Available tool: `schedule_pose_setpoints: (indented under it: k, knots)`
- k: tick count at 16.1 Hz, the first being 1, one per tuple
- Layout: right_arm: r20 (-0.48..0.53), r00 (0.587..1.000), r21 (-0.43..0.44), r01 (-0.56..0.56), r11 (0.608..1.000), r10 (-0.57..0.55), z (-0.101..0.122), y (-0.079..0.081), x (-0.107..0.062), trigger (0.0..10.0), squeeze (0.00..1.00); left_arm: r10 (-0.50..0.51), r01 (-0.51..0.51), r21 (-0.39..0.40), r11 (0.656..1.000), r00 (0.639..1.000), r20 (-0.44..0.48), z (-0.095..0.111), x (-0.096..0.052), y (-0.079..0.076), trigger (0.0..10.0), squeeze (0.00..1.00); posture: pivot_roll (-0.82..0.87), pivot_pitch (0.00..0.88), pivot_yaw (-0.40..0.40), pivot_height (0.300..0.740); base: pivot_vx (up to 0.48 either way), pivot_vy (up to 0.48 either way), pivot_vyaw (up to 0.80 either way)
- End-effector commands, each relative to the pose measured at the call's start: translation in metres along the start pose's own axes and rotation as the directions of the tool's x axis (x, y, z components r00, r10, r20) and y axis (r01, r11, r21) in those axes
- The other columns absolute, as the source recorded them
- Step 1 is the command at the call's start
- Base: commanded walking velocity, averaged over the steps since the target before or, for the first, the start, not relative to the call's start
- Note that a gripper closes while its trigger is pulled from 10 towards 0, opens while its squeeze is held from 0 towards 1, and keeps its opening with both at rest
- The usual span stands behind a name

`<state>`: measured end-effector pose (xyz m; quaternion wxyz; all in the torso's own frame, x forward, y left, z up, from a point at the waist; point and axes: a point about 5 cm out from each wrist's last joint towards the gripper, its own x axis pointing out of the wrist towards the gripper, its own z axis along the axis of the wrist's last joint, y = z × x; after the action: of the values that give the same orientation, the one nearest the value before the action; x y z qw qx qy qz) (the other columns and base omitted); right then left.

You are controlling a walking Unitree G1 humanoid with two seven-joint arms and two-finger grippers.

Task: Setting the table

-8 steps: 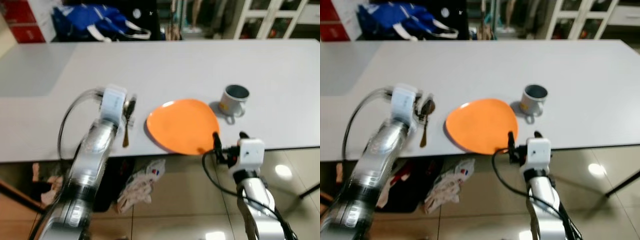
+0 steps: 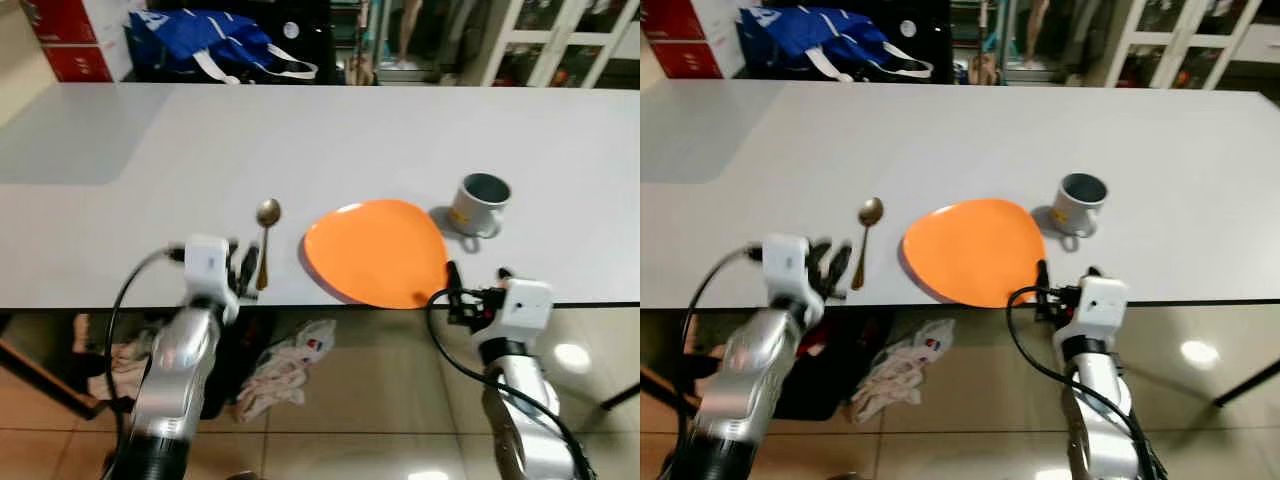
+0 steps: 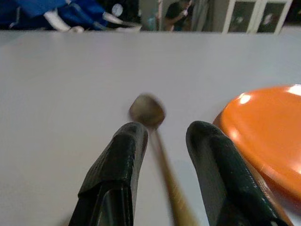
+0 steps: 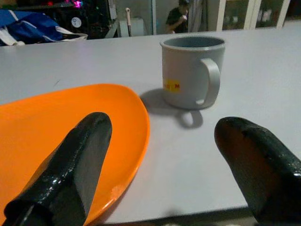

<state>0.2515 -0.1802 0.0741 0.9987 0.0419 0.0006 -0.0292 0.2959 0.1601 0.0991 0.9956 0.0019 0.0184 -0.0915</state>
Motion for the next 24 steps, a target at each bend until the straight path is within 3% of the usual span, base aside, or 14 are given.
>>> schedule_pose_setpoints:
  k: [1,8,10,12,15,18,24]
  knots:
    - [0.023,1.000,0.014,-0.010,1.000,0.010,0.004,0.000,0.003,10.0,0.00,-0.013,0.013,0.009,1.000,1.000,-0.005,-0.001,0.003,-0.006,10.0,0.00,0.03,0.000,-0.020,0.740,0.000,0.000,0.00]
    - [0.032,0.999,-0.013,-0.016,1.000,0.017,0.003,-0.002,0.006,10.0,0.00,-0.037,0.036,0.113,0.993,0.999,0.006,0.009,0.008,-0.018,10.0,0.00,0.03,0.000,0.000,0.740,0.000,0.000,0.00]
    - [0.026,0.999,-0.016,-0.020,1.000,0.020,0.001,-0.002,0.006,10.0,0.00,-0.058,0.053,0.107,0.993,0.997,0.044,0.015,0.007,-0.021,10.0,0.00,0.02,0.000,0.002,0.740,0.000,0.000,0.00]
    - [0.035,0.999,-0.031,-0.031,0.999,0.032,0.003,-0.001,0.004,10.0,0.00,-0.080,0.078,0.073,0.994,0.997,0.022,0.008,-0.003,-0.016,10.0,0.00,0.01,0.000,0.009,0.740,0.000,0.000,0.00]
    - [0.038,0.991,-0.080,-0.123,0.989,0.126,0.004,0.010,-0.004,10.0,0.00,-0.143,0.140,0.097,0.985,0.990,0.021,0.012,-0.007,-0.015,10.0,0.00,0.01,0.000,0.017,0.740,0.000,0.000,0.00]
    - [0.021,0.976,-0.088,-0.214,0.973,0.217,0.004,0.021,-0.016,10.0,0.00,-0.150,0.150,0.118,0.982,0.989,-0.009,0.014,-0.011,-0.003,10.0,0.00,0.01,0.000,0.031,0.740,0.000,0.000,0.00]
    - [-0.003,0.981,-0.065,-0.191,0.979,0.191,-0.007,0.011,-0.011,10.0,0.00,-0.182,0.181,0.134,0.974,0.983,-0.001,0.019,-0.004,-0.013,10.0,0.00,0.00,0.000,0.039,0.740,0.000,0.000,0.00]
